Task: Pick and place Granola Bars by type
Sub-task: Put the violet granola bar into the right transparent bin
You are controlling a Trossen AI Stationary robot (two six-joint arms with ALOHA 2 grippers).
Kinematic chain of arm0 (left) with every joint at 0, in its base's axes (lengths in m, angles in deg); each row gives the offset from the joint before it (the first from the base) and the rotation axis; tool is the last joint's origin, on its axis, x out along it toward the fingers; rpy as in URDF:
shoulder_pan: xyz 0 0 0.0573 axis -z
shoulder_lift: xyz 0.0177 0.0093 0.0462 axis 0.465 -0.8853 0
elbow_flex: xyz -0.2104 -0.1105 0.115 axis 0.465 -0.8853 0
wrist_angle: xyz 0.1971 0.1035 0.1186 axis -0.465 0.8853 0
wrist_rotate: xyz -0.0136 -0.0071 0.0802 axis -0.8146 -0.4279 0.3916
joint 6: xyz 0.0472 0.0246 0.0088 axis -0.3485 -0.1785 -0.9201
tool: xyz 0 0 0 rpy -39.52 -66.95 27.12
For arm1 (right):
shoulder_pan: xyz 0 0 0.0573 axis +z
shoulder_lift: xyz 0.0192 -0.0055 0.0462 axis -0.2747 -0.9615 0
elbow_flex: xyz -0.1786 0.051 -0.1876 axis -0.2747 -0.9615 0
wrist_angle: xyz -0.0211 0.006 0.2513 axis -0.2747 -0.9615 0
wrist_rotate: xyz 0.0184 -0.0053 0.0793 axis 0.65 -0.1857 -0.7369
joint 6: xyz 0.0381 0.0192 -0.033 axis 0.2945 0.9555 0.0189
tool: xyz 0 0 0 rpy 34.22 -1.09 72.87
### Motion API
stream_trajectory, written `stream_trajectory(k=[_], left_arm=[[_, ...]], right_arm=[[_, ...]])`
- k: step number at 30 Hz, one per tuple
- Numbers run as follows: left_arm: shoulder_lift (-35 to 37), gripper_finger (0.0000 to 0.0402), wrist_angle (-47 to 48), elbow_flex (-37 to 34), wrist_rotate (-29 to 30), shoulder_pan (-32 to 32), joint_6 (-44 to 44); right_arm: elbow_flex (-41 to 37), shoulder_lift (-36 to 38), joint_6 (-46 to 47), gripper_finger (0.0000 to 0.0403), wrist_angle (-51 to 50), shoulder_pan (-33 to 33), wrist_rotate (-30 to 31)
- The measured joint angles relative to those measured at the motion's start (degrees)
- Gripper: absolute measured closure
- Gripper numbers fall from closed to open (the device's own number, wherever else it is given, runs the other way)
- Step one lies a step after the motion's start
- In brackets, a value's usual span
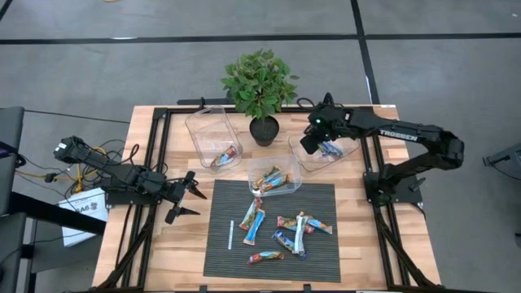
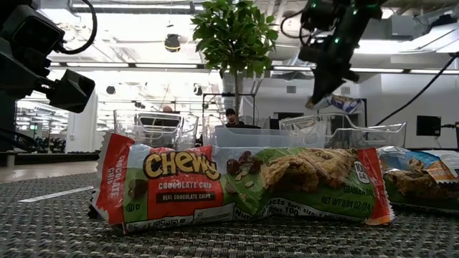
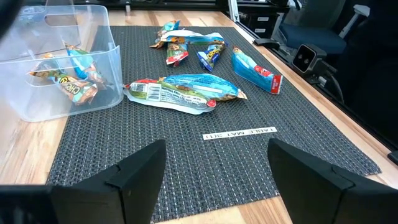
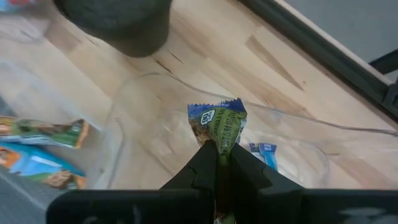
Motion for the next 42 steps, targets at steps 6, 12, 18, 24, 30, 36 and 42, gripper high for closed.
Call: stream_trajectory(k=[6, 12, 18, 24, 30, 36, 42], left_arm=[[0.0, 0.0127, 0.0, 0.0, 0.0, 0.0, 0.0], [0.0, 0.0127, 0.0, 0.0, 0.0, 0.0, 0.0], [0.0, 0.0127, 0.0, 0.0, 0.0, 0.0, 0.0], [0.0, 0.0127, 0.0, 0.0, 0.0, 0.0, 0.0], [0.0, 0.0127, 0.0, 0.0, 0.0, 0.0, 0.0], [0.0, 0.0127, 0.0, 0.0, 0.0, 0.0, 0.0], [0.0, 0.0127, 0.0, 0.0, 0.0, 0.0, 0.0]], right_arm=[[-6.0, -0.6, 0.5, 0.0389, 4.5, -0.2, -0.3], [-9.8, -0.5, 0.1, 0.0388, 7.0, -1.0, -0.4], [-13.5, -0.5, -1.0, 0.0387, 10.2, -1.6, -1.0], [-16.6, -0.8, -1.4, 0.0386, 12.9, -1.6, -1.7], [-17.1, -0.8, -1.5, 0.0381, 12.5, -1.8, -1.7], [-17.1, -0.8, -1.4, 0.0346, 11.7, -1.8, -1.7], [-17.1, -0.7, -1.4, 0.0335, 11.5, -1.8, -1.7]])
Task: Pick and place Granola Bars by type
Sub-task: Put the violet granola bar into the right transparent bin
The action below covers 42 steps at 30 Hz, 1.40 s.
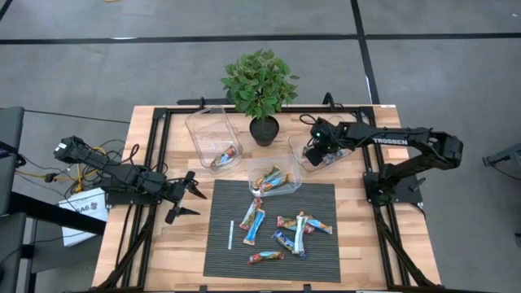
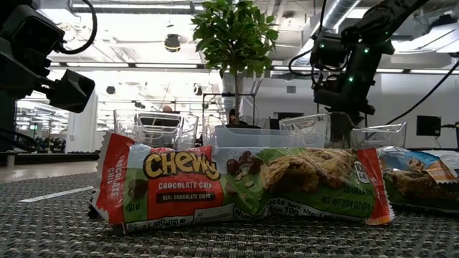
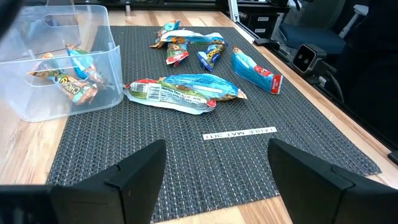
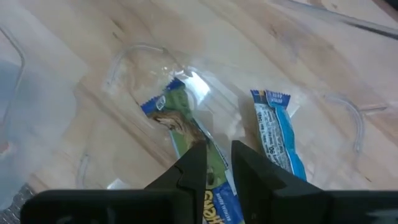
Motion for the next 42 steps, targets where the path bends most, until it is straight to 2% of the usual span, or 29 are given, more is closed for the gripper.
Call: stream_trajectory(k=[10, 18, 22, 32, 42], left_arm=[[0.0, 0.0127, 0.0, 0.0, 0.0, 0.0, 0.0], [0.0, 0.0127, 0.0, 0.0, 0.0, 0.0, 0.0], [0.0, 0.0127, 0.0, 0.0, 0.0, 0.0, 0.0], [0.0, 0.0127, 0.0, 0.0, 0.0, 0.0, 0.0], [0.0, 0.0127, 0.0, 0.0, 0.0, 0.0, 0.0]], right_arm=[[3.6, 5.1, 2.6, 0.0335, 0.3, 0.6, -1.7], [7.0, 11.0, 6.5, 0.0335, 0.3, 6.0, -4.6], [9.0, 12.5, 7.0, 0.0335, 0.3, 11.0, -6.6], [13.3, 12.6, 10.9, 0.0332, -0.4, 26.2, -6.9], [15.8, 7.0, 14.0, 0.0276, -1.3, 40.0, -6.8]])
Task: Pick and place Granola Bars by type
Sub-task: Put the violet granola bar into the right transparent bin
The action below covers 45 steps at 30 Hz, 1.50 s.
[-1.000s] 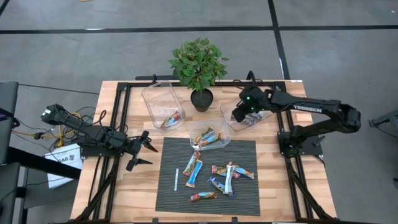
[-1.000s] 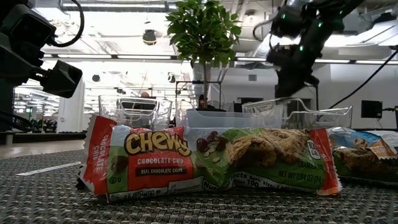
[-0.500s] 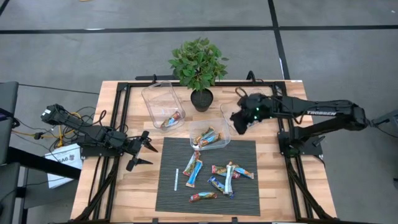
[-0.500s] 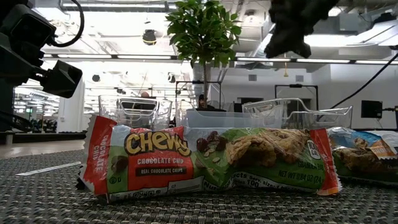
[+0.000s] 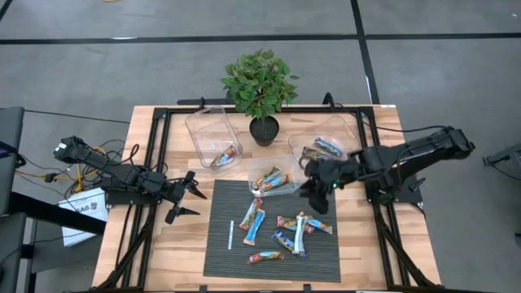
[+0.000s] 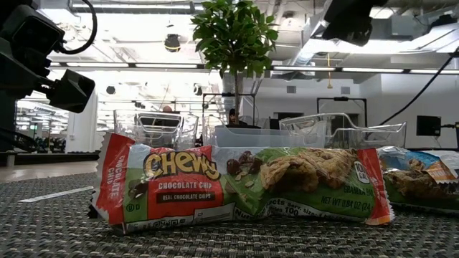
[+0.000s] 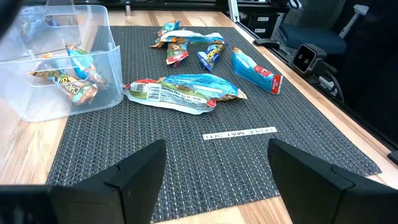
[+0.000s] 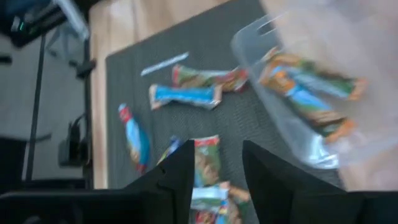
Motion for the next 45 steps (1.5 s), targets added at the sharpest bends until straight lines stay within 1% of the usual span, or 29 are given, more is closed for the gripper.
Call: stream_trajectory(k=[4, 9, 17, 25, 28, 30, 38, 45], left_arm=[[0.0, 0.0127, 0.0, 0.0, 0.0, 0.0, 0.0], [0.0, 0.0127, 0.0, 0.0, 0.0, 0.0, 0.0], [0.0, 0.0127, 0.0, 0.0, 0.0, 0.0, 0.0], [0.0, 0.0127, -0.1, 0.0, 0.0, 0.0, 0.0], [0.0, 0.0127, 0.0, 0.0, 0.0, 0.0, 0.0], [0.0, 0.0127, -0.1, 0.0, 0.0, 0.0, 0.0], [0.0, 0.0127, -0.1, 0.0, 0.1, 0.0, 0.0], [0.0, 0.0127, -0.1, 0.0, 0.1, 0.0, 0.0]], right_arm=[[1.9, -4.3, 0.0, 0.0259, -0.1, 4.6, 0.0], [5.8, -10.3, 1.5, 0.0253, -0.2, 8.7, 0.7], [13.4, -19.9, 1.6, 0.0265, -2.9, 12.5, 0.9], [19.7, -28.0, 2.6, 0.0269, -5.7, 14.5, 1.0], [21.0, -30.6, 4.2, 0.0266, -7.4, 14.9, 1.0], [21.7, -32.5, 5.2, 0.0263, -6.6, 15.2, 1.0], [21.7, -38.2, 10.6, 0.0254, -7.0, 17.0, 0.5], [21.7, -41.3, 10.7, 0.0254, -5.9, 17.2, 0.2]])
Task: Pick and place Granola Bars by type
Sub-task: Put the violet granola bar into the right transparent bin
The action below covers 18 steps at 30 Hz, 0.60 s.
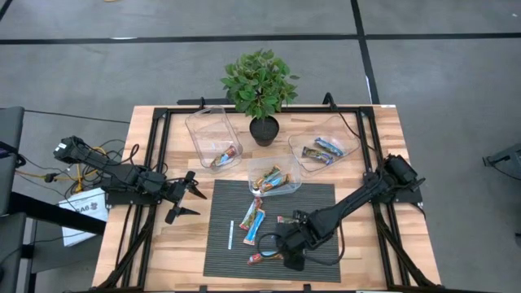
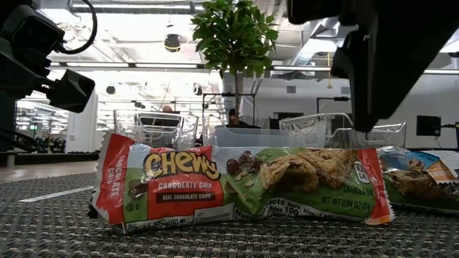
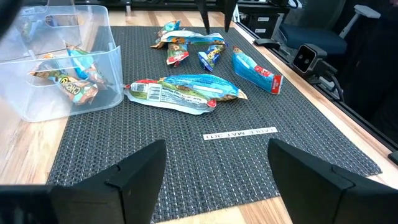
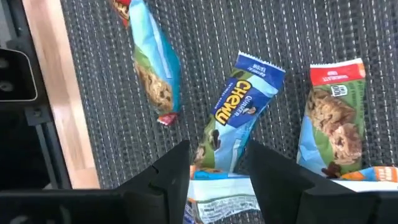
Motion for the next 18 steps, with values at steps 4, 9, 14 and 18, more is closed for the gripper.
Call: stream_trajectory(k=[4, 9, 14, 18], left_arm=[[0.0, 0.0127, 0.0, 0.0, 0.0, 0.0, 0.0], [0.0, 0.0127, 0.0, 0.0, 0.0, 0.0, 0.0], [0.0, 0.0127, 0.0, 0.0, 0.0, 0.0, 0.0], [0.0, 0.0127, 0.0, 0.0, 0.0, 0.0, 0.0]], right_arm=[[0.1, -0.7, 0.0, 0.0254, 2.0, -0.1, -0.2], [0.0, -1.2, 0.0, 0.0252, 1.8, 0.0, -0.5], [0.0, -3.4, 0.0, 0.0254, 2.5, 0.3, -0.9], [0.0, -5.2, -0.2, 0.0254, 3.5, 0.6, -1.0]])
